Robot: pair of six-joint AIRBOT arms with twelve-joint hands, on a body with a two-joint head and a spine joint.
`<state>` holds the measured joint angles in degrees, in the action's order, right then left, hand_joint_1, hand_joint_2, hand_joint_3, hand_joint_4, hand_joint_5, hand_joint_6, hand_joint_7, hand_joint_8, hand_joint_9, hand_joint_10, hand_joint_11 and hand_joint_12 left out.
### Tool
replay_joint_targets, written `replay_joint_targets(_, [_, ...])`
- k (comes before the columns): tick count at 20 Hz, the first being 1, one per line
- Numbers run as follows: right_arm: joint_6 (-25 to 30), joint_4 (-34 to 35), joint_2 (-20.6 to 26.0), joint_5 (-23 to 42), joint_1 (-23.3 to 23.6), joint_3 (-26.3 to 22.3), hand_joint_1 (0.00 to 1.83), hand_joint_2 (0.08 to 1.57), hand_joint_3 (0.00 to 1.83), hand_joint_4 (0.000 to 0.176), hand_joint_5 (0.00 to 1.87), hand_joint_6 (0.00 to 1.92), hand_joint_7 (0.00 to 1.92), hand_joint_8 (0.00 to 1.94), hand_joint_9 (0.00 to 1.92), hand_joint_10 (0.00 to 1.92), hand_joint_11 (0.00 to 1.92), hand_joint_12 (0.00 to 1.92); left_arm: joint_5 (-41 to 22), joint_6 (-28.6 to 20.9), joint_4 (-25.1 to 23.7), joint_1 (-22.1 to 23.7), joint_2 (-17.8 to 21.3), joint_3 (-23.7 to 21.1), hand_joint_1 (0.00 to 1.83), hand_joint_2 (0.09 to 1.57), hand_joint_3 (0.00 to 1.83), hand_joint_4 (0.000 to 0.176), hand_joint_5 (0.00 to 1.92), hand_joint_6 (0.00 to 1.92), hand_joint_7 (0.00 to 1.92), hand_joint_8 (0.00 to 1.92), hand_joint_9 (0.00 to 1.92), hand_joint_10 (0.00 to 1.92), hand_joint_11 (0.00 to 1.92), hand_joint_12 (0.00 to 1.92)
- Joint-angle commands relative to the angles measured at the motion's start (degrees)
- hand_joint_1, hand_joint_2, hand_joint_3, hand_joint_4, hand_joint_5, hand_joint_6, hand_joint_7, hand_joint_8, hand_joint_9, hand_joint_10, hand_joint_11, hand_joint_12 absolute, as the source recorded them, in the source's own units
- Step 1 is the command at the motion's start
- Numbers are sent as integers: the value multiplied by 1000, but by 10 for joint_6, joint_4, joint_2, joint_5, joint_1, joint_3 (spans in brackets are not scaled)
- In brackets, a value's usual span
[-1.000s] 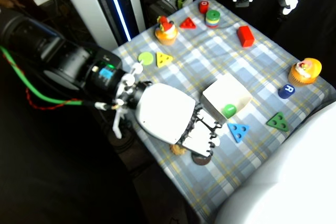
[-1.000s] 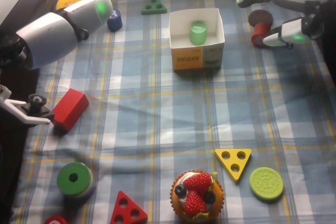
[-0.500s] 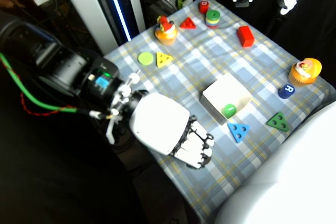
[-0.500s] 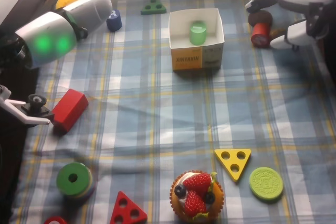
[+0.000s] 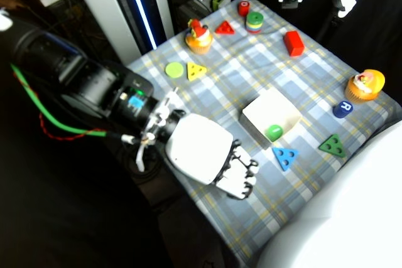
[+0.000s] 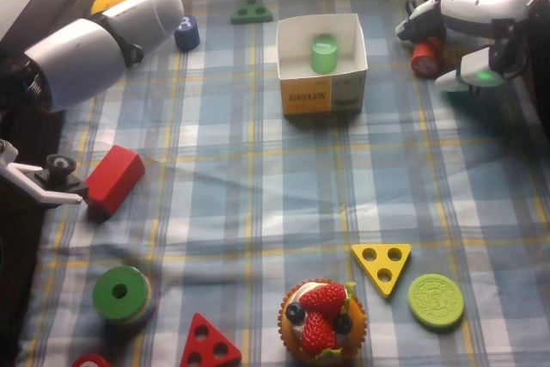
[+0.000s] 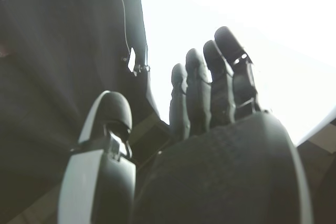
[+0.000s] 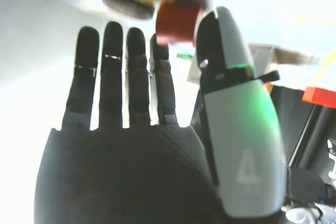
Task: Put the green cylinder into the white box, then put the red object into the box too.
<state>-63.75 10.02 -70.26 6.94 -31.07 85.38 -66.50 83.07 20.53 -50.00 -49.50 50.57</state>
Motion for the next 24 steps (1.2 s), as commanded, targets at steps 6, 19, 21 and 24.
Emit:
replay_joint_targets(6, [-2, 1, -4, 56, 1, 7, 1140, 1255, 0, 0, 752, 1391, 699, 1024, 367, 787, 0, 1646, -72, -5, -11, 4, 1, -1, 411, 1300, 0, 19, 350, 7, 380, 8, 184, 408, 0, 1180])
replay_joint_targets(19, [-2, -11, 55, 140, 12, -73, 1132, 1287, 1, 0, 637, 1414, 723, 1518, 363, 1570, 130, 1921, -73, -8, -11, 2, 2, -1, 454, 1303, 0, 30, 338, 3, 352, 2, 141, 406, 0, 1052])
replay_joint_targets(21, [-2, -29, 73, 158, 18, -97, 1300, 1272, 0, 0, 676, 1413, 803, 1375, 483, 1688, 16, 1921, -74, -8, -10, 1, 1, -1, 474, 1316, 2, 22, 342, 3, 362, 4, 141, 440, 0, 1198])
replay_joint_targets(24, [-2, -57, 91, 192, 28, -131, 1325, 1262, 0, 0, 658, 1411, 785, 1363, 566, 1667, 270, 1921, -74, -8, -7, -1, 1, -1, 447, 1322, 2, 38, 326, 1, 326, 0, 105, 455, 0, 1141])
